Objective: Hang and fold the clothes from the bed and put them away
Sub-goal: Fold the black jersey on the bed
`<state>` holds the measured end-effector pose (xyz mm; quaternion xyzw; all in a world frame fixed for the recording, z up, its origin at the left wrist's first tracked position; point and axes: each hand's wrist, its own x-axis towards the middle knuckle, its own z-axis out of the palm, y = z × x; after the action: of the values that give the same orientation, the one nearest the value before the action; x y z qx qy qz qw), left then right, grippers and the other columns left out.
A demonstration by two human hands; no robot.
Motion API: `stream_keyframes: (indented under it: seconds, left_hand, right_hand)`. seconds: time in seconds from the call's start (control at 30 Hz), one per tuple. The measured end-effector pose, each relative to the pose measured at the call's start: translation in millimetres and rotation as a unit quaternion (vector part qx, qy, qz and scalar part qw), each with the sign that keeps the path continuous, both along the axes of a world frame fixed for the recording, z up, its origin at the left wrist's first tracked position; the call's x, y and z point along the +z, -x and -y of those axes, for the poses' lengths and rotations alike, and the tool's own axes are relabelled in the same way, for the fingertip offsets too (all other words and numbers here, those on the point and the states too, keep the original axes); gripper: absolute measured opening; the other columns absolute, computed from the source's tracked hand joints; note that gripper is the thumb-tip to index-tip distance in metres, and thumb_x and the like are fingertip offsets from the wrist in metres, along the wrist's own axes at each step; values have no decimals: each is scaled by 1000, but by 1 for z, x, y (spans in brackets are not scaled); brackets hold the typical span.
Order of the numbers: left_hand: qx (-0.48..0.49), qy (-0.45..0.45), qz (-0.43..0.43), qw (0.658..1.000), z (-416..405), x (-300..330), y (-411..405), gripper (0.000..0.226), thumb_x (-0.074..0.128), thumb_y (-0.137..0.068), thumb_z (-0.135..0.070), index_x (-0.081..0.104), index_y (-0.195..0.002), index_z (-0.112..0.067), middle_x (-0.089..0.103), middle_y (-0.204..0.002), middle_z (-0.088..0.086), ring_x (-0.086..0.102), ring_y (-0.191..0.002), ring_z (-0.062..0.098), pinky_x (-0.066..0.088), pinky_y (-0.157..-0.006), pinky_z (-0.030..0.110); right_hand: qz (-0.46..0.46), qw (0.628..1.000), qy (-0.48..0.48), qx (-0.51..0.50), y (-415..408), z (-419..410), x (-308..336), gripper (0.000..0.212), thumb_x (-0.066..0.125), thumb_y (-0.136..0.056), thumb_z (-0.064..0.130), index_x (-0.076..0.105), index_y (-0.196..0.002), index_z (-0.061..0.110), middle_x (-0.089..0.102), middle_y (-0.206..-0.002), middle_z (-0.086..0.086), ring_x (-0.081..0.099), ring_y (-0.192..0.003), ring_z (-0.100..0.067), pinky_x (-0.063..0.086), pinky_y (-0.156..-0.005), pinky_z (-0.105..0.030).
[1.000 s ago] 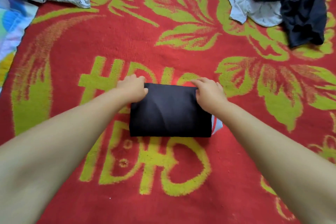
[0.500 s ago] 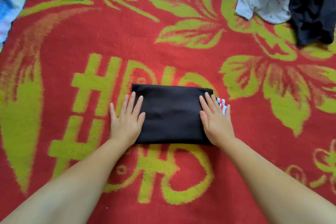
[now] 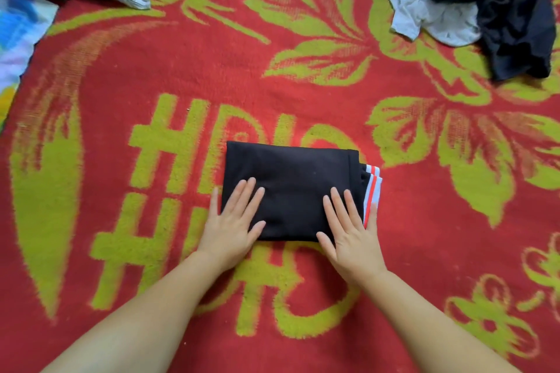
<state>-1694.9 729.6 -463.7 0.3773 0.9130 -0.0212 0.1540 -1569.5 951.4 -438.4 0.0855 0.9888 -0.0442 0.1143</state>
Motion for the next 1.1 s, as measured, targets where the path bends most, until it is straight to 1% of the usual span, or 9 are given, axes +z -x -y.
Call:
stream_keyframes:
  seconds: [0.1,0.2,0.27,0.33,0.43,0.57,0.67,0.87,1.1]
  left_hand:
    - [-2,0,-2,1000,11,15,-5,75,31,-89,-56,27,-148,-10,18,-157,13,20,-145,26,21,-111,63]
    - [-103,-19,-6,994,-5,21,-16,94,73,-67,-43,34,-146,-11,29,-153,20,29,-141,33,28,-103,70]
    - [-53,-12,-2,998,-26,19,-23,104,81,-60,-28,25,-148,-15,26,-153,20,27,-141,36,27,-103,70]
    - [3,-11,-17,1000,-41,10,-20,105,70,-75,-14,-3,-150,-21,-1,-158,17,3,-146,36,13,-106,70]
    - [14,28,-14,999,-48,-2,-6,105,51,-87,-1,-35,-140,-28,-33,-151,9,-23,-143,33,1,-107,69]
    - [13,66,61,996,-51,23,11,96,47,-88,8,-15,-150,-32,-13,-160,3,-9,-146,34,14,-112,62]
    - [27,69,81,994,-54,77,23,94,46,-89,10,-10,-151,-32,-5,-161,1,-5,-147,35,19,-113,58]
    - [50,50,5,997,-36,204,13,88,45,-92,5,-9,-152,-30,1,-161,3,0,-147,34,21,-113,57]
    - [184,41,-84,978,47,310,-58,82,40,-94,1,-8,-152,-30,2,-161,3,2,-147,33,22,-113,56]
  right_hand:
    - [47,997,-8,54,-5,0,13,93,66,-70,49,27,-150,22,20,-157,-14,15,-146,-33,17,-107,-69]
    - [76,996,-31,18,8,8,17,108,85,-52,28,34,-147,27,30,-153,-17,26,-141,-39,26,-98,-72]
    - [79,996,-34,-18,21,13,14,105,79,-66,19,17,-150,33,21,-158,-12,17,-144,-40,21,-101,-73]
    - [75,996,-30,-35,35,12,6,101,63,-85,17,-13,-147,37,-1,-162,-4,-3,-147,-37,14,-106,-70]
    - [102,994,-22,-44,50,4,1,89,51,-95,19,-17,-148,40,-8,-161,3,-7,-147,-33,16,-109,-65]
    - [156,987,-7,-33,66,2,30,80,48,-97,14,-5,-152,35,1,-161,2,2,-147,-33,28,-108,-56]
    - [158,987,-6,-24,74,1,79,86,54,-93,8,-4,-152,33,3,-161,2,3,-147,-34,30,-106,-54]
    - [92,995,-17,26,71,10,193,85,55,-93,11,-3,-152,34,5,-160,2,4,-147,-34,32,-105,-53]
    - [-19,978,-51,203,56,72,297,86,55,-92,12,-2,-152,34,7,-159,1,5,-146,-36,31,-102,-52]
